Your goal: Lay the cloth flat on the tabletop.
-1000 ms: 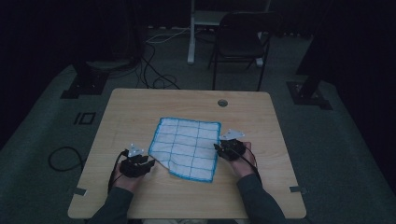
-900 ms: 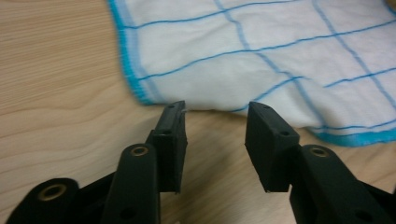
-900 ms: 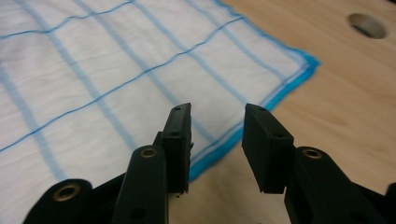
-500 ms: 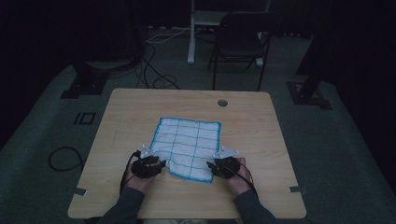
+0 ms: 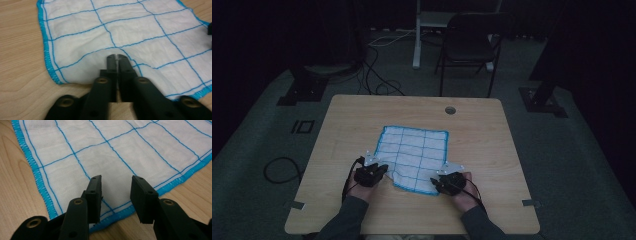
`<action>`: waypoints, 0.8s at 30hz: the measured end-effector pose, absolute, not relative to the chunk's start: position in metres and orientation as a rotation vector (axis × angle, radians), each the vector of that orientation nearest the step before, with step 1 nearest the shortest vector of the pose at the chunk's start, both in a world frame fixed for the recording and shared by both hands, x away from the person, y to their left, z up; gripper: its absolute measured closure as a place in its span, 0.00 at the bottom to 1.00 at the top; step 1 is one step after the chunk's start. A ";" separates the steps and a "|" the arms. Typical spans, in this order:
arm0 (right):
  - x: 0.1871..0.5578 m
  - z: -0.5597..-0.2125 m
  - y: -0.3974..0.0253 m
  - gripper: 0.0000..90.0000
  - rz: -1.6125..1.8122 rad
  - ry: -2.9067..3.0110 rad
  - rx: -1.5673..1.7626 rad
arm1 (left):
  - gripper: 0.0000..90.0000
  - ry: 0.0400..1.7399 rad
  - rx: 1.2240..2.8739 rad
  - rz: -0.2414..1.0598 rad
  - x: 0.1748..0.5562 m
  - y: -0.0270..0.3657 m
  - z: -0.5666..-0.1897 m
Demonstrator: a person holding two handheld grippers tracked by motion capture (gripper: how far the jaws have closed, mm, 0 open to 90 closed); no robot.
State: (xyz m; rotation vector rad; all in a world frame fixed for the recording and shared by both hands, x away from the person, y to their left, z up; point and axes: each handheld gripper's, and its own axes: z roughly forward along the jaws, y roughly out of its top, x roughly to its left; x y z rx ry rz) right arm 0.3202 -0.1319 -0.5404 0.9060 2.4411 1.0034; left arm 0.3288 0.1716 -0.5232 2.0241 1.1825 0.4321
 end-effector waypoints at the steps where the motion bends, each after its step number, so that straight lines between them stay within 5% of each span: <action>1: 0.320 -0.541 -0.132 0.68 1.007 2.442 0.911 | 0.81 1.192 2.023 0.426 0.330 0.172 -0.525; 3: 0.321 -0.541 -0.133 0.68 1.011 2.443 0.911 | 0.64 1.215 2.022 0.428 0.331 0.172 -0.530; 7: 0.321 -0.541 -0.134 0.68 1.018 2.445 0.922 | 0.59 1.242 2.013 0.430 0.330 0.170 -0.537; 9: 0.321 -0.541 -0.134 0.68 1.024 2.446 0.928 | 0.62 1.246 2.024 0.476 0.329 0.167 -0.539; 11: 0.321 -0.542 -0.134 0.68 1.026 2.446 0.933 | 0.85 1.251 2.022 0.475 0.329 0.167 -0.538; 14: 0.321 -0.542 -0.135 0.68 1.032 2.446 0.937 | 0.92 1.236 2.023 0.453 0.331 0.167 -0.533; 24: 0.321 -0.543 -0.136 0.68 1.051 2.443 0.947 | 0.92 1.114 2.069 0.481 0.358 0.146 -0.492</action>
